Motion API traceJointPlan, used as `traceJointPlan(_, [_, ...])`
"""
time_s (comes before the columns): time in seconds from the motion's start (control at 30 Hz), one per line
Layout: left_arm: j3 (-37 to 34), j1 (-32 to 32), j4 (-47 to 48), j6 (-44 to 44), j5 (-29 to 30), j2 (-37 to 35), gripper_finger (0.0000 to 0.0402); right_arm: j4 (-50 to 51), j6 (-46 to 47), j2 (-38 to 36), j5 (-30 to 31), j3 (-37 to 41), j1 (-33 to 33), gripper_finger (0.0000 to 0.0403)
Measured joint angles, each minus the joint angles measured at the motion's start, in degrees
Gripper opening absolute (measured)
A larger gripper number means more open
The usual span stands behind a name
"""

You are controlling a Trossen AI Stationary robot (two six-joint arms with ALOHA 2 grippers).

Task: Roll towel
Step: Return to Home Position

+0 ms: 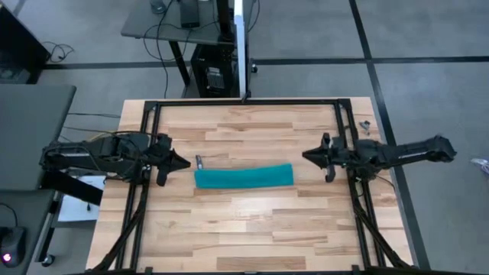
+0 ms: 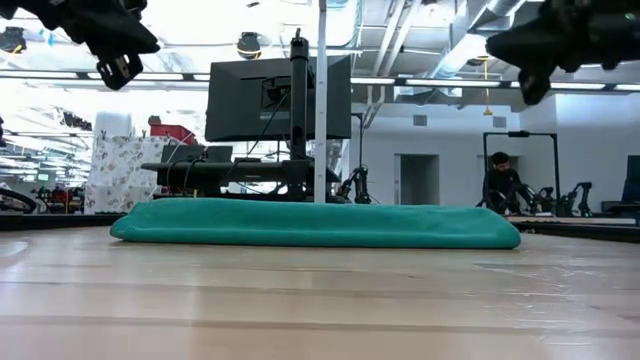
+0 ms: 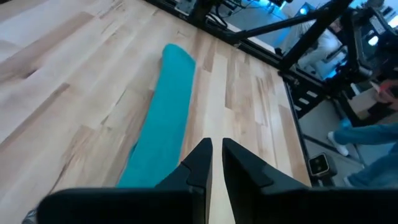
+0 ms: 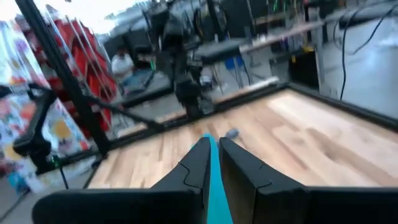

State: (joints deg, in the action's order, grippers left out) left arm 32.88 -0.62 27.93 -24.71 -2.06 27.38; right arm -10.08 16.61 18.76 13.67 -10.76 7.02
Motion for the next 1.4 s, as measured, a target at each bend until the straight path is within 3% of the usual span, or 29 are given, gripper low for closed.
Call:
traceJointPlan(0.33, [0.0, 0.0, 0.42, -0.91, 1.31, 0.0, 0.0022, 1.69, -7.41, -18.71, -2.36, 8.19, -2.45, 0.0027])
traceJointPlan(0.63, [-0.07, 0.02, 2.25, -4.6, 2.17, 0.02, 0.0022, 8.53, -10.31, -18.51, -9.44, 10.29, -5.33, 0.0027])
traceJointPlan(0.77, [-0.11, 0.02, 1.63, -5.21, 3.41, 0.34, 0.0022, 8.74, -11.42, -18.29, -9.79, 10.29, -6.12, 0.0027])
traceJointPlan(1.0, [-0.38, 0.04, -3.84, 2.23, 3.46, 0.16, 0.0022, 8.81, -9.15, -17.53, -9.79, 10.31, -6.42, 0.0027])
traceJointPlan(1.13, [-5.49, 0.04, -10.58, 7.1, 3.69, -1.78, 0.0022, 8.89, -9.13, -17.52, -9.79, 10.31, -6.42, 0.0027])
traceJointPlan(1.4, [-22.12, 0.02, -24.59, 7.72, 3.68, -11.34, 0.0022, 8.95, -9.11, -17.54, -9.79, 10.36, -6.42, 0.0027])
